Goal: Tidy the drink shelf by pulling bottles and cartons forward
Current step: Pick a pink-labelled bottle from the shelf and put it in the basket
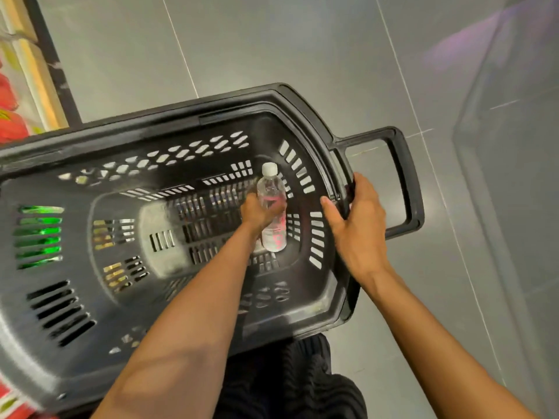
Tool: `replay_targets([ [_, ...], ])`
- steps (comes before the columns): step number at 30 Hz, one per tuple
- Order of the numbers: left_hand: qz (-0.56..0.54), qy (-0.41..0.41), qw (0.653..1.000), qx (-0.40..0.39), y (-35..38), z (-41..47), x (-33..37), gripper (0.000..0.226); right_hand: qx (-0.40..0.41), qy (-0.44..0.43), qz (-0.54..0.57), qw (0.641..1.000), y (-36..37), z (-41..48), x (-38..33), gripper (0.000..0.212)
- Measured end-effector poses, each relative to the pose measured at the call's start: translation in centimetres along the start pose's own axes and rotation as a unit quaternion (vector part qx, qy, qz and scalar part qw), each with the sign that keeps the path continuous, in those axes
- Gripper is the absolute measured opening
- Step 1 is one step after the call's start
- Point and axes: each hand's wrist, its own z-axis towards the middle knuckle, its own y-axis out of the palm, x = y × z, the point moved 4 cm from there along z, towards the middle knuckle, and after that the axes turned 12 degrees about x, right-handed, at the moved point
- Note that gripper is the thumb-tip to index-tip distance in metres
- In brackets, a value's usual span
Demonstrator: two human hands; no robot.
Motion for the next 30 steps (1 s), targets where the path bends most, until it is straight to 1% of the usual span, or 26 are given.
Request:
replay_targets([
  [2,0.022,-0.003,1.0,-0.014,-1.2,-0.6,-0.1,0.049,-0.01,0.008,0.003,1.0,-0.2,0.1,-0.1,0.051],
  [4,0.053,-0.002,0.998,-0.024,-2.8,-1.8,0.2,0.048,-0.032,0.017,0.006,0.999,-0.6,0.1,-0.4,0.054],
  [6,0.04,0.012,0.998,-0.039,-4.5,-4.0,1.3,0.051,-0.058,0.029,-0.001,0.998,-1.6,-0.3,-1.1,0.057],
  [8,0.03,0.042,0.998,-0.03,-6.9,-7.3,3.2,0.046,-0.067,0.036,-0.034,0.996,-3.5,-1.0,-2.2,0.059],
  [10,0.008,0.08,0.997,0.002,-10.0,-11.5,5.6,0.029,-0.064,0.036,-0.041,0.996,-6.3,-2.0,-4.2,0.055],
  [12,-0.036,0.095,0.995,0.024,-13.6,-16.5,7.9,0.015,-0.073,0.033,-0.021,0.997,-9.9,-3.3,-7.0,0.044],
  [14,-0.073,0.105,0.991,0.048,-17.8,-22.2,10.2,0.019,-0.086,0.021,0.002,0.996,-13.8,-4.8,-10.7,0.034],
  [16,-0.097,0.12,0.985,0.078,-21.6,-27.8,11.9,0.026,-0.094,0.002,0.025,0.995,-17.5,-6.6,-14.2,0.031],
  [19,-0.11,0.142,0.974,0.136,-27.1,-36.5,13.8,0.029,-0.114,-0.026,0.08,0.99,-23.1,-9.9,-19.5,0.027],
  [21,-0.116,0.137,0.97,0.166,-29.5,-41.5,14.0,0.03,-0.136,-0.032,0.119,0.983,-26.0,-12.0,-22.0,0.024],
  [24,-0.144,0.128,0.959,0.207,-31.7,-47.6,13.4,0.032,-0.164,-0.06,0.16,0.972,-29.3,-14.8,-24.7,0.019],
  [26,-0.168,0.115,0.95,0.236,-32.4,-51.2,12.2,0.033,-0.19,-0.087,0.175,0.962,-30.9,-16.6,-25.6,0.019],
  [30,-0.218,0.08,0.927,0.295,-32.1,-56.9,8.8,0.029,-0.256,-0.125,0.171,0.943,-32.7,-19.0,-26.0,0.023],
])
